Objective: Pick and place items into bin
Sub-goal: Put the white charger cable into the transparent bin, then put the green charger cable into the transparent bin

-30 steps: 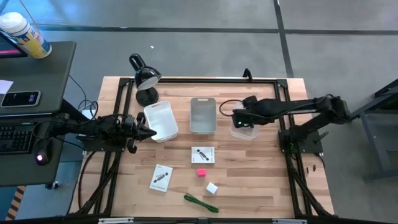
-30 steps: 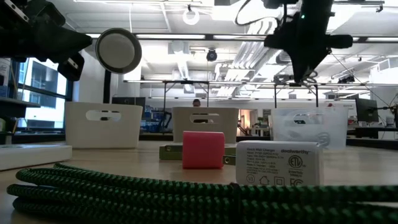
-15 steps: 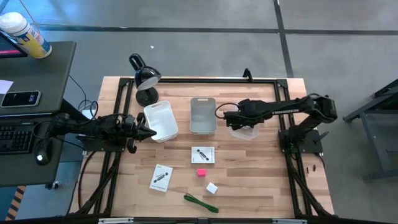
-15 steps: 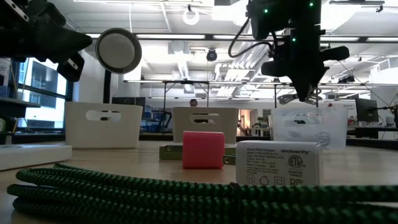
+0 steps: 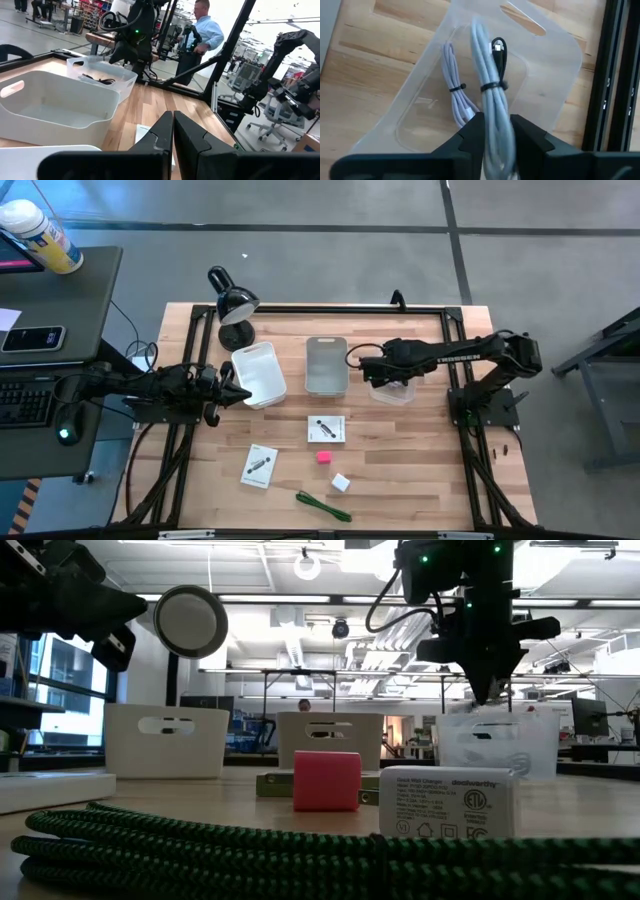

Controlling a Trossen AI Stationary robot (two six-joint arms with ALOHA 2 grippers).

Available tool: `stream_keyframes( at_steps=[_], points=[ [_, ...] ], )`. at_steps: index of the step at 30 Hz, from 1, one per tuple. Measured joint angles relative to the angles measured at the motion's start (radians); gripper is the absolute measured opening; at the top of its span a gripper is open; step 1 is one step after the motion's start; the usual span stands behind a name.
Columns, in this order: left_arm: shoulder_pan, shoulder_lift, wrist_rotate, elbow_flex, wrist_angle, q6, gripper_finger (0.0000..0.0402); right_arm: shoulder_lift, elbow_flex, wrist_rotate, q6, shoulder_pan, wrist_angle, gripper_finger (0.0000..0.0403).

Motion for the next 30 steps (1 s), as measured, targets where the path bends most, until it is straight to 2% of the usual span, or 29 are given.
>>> stream_keyframes(
  at_steps=[10, 15, 20, 23, 26, 30],
  points=[
    [0.0, 0.0, 0.013, 0.0, 0.006, 0.0, 0.0003, 0.0, 0.0, 0.006, -0.008, 0.002, 0.0, 0.0144],
    [0.0, 0.0, 0.082, 0.0, 0.062, 0.033, 0.0003, -0.002, 0.0, 0.043, -0.01, 0.028, -0.008, 0.017],
    [0.0, 0.0, 0.202, 0.0, 0.218, 0.098, 0.0003, -0.003, 0.031, 0.093, -0.027, 0.057, -0.028, 0.0188],
    [-0.001, 0.001, 0.226, 0.023, 0.206, 0.122, 0.0003, -0.003, 0.071, 0.133, -0.059, 0.076, -0.041, 0.0193],
    [-0.001, 0.042, 0.229, 0.067, 0.163, 0.17, 0.0003, -0.004, 0.128, 0.175, -0.114, 0.095, -0.047, 0.0195],
    [-0.001, 0.156, 0.229, 0.127, 0.168, 0.255, 0.0003, -0.004, 0.22, 0.227, -0.213, 0.126, -0.047, 0.0195]
  ],
)
